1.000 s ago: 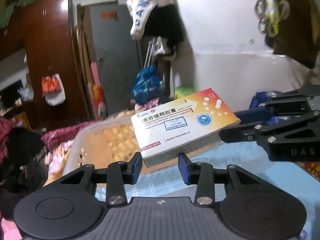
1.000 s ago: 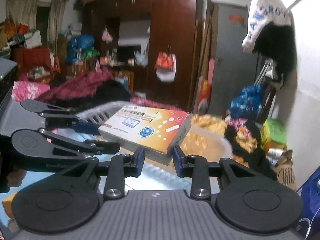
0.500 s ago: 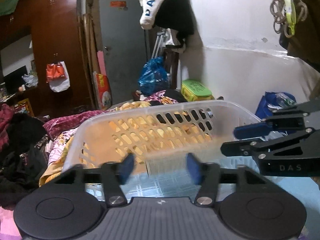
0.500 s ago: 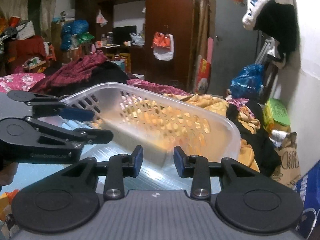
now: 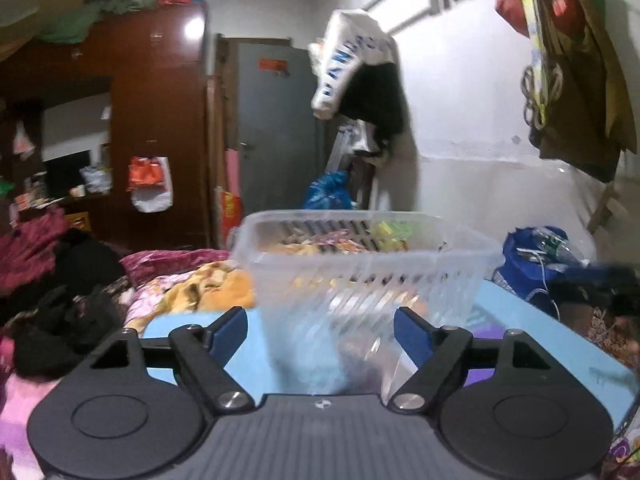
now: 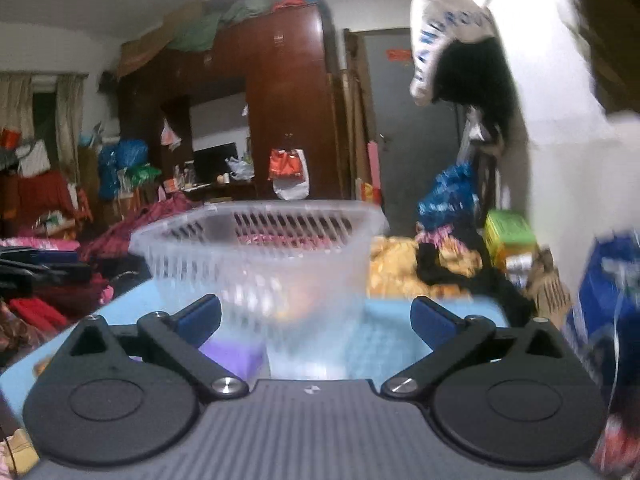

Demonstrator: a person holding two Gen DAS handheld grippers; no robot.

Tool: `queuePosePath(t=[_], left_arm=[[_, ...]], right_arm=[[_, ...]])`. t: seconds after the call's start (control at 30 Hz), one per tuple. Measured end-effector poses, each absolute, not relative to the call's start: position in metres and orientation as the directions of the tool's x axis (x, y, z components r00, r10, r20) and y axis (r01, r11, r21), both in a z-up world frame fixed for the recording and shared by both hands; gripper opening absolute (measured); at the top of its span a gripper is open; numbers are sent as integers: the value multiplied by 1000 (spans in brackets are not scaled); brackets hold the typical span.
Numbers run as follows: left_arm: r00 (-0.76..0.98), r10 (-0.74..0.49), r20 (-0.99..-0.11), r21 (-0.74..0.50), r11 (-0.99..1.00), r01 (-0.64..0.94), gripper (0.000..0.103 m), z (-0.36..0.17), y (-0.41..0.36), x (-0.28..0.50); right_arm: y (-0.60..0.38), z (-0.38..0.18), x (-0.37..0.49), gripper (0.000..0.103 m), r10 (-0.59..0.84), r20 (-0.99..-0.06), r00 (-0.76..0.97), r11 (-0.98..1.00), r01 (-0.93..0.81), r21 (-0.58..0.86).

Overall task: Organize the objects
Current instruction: 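Grasp the orange bottle with the left tool while the right tool grasps the clear plastic roll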

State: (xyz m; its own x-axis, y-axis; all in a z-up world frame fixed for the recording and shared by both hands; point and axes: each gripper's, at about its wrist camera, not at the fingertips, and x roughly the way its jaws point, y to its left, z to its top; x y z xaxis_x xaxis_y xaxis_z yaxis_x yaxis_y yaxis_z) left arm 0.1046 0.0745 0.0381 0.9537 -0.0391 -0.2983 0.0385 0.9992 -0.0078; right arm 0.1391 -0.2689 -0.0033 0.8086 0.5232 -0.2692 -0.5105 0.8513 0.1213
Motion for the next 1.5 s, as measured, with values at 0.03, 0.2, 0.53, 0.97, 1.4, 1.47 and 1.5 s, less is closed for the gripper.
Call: queuePosePath(t=[0.03, 0.2, 0.53, 0.97, 1.4, 1.47, 1.5], left_arm=[[957, -33, -289, -24, 999, 28, 83, 32, 79, 94], [955, -19, -296, -65, 998, 0, 83, 7, 93, 73], [937, -30, -348, -68, 998, 7, 83, -22, 98, 70], [925, -2, -381, -7, 1000, 0, 84, -47, 95, 68], [935, -51, -352, -31, 999, 42, 54, -48, 99, 63], [939, -37, -341, -14, 999, 34, 47, -46, 96, 61], [942, -31, -334, -8, 1000, 30, 44, -46, 95, 61]], right_arm=[[-274, -12, 135, 103, 518, -277, 810, 855, -498, 143], [-276, -30, 127, 103, 515, -300, 803, 857, -491, 158], [-275, -44, 129, 71, 548, -343, 763, 836, -516, 187], [-261, -55, 128, 63, 531, -381, 757, 843, -518, 144], [-264, -55, 126, 50, 527, -368, 766, 847, -511, 149], [-267, -52, 121, 50, 521, -351, 778, 850, -510, 131], [-268, -50, 119, 50, 520, -345, 782, 851, -509, 127]])
